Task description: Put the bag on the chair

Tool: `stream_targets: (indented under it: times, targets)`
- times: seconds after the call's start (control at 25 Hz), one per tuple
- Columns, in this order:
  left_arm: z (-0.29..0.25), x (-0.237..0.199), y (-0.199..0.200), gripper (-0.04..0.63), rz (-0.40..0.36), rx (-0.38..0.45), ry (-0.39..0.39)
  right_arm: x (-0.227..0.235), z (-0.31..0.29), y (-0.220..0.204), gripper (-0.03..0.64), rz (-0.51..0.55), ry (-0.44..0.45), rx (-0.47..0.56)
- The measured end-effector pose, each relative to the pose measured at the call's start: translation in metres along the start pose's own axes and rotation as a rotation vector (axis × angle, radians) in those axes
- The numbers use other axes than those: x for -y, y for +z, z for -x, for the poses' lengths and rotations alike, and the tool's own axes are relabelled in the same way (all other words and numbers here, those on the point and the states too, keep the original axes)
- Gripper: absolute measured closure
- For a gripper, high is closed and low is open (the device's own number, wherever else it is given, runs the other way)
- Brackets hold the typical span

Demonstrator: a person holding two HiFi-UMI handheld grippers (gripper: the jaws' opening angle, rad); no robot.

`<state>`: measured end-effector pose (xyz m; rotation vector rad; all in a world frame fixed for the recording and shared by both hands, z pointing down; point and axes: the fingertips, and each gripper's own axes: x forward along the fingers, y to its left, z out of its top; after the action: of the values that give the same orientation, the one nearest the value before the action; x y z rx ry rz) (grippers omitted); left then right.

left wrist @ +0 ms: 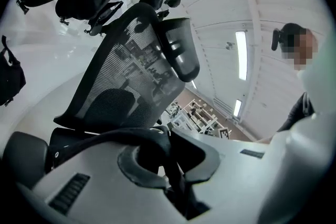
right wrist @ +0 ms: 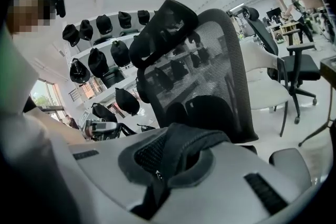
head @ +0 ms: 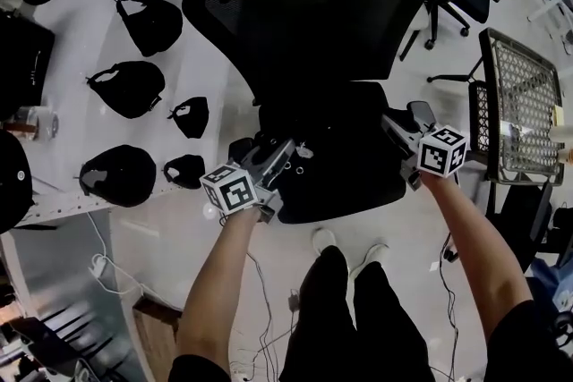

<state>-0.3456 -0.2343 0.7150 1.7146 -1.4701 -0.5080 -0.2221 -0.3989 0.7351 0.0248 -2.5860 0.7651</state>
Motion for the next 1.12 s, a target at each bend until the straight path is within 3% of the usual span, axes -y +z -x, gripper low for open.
stream_targets:
  times: [0.56,0.72,0.88,1.12]
  targets:
    - [-0.018,-0.047,0.004,0.568,0.127,0.031,0.096,0.027,-0.036,-0.004,0.612,0.007,-0.035,-0.092]
    - [-0.017,-0.068,0.005,0.568,0.193,0.103,0.116,0.03,-0.049,-0.008,0.612,0.059,-0.021,-0.106]
    - [-0.022,-0.084,-0.002,0.568,0.159,0.081,0.149,0.037,-0.062,-0.015,0.611,0.016,-0.067,-0.089]
    - [-0.03,-0.099,-0.029,0.555,0.126,-0.008,0.197,0.056,-0.064,-0.05,0.603,0.046,-0.17,-0.144]
